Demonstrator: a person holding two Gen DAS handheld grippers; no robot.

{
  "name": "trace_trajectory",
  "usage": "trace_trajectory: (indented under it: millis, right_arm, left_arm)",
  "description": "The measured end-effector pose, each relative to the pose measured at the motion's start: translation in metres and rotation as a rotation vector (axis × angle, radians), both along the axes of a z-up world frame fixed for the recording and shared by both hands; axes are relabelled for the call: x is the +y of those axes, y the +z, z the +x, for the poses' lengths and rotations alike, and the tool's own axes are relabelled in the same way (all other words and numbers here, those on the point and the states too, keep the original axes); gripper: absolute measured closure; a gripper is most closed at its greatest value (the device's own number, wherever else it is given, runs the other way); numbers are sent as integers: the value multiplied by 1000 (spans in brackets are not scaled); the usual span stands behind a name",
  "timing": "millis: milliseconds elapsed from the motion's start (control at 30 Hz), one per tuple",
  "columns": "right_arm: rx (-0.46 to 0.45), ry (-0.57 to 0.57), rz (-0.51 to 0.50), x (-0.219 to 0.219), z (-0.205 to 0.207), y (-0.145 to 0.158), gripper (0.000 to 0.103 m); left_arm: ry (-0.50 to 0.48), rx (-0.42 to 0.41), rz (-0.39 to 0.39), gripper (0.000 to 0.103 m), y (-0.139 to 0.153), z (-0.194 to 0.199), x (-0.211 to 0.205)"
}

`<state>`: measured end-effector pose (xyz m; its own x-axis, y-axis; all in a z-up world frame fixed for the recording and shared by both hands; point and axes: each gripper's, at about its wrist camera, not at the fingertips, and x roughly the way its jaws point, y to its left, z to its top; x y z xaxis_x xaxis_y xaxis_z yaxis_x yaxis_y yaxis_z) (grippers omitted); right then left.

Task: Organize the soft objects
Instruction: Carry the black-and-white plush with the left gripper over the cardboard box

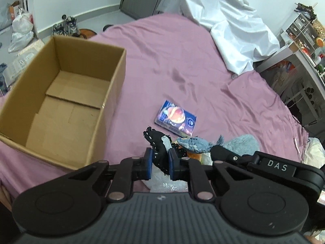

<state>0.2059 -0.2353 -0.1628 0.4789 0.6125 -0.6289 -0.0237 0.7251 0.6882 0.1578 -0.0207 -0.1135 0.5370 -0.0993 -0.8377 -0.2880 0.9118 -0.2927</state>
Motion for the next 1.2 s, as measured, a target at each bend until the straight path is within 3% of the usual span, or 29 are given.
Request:
trace_trajectory:
  millis: [467, 1200]
  right_arm:
    - [-227, 71, 12, 30, -4, 47, 101]
    - [-341, 185, 50, 103, 11, 80, 101]
  left_arm:
    - [44, -85, 50, 88, 37, -19, 28]
    - [133, -138, 131, 88, 61, -6, 101]
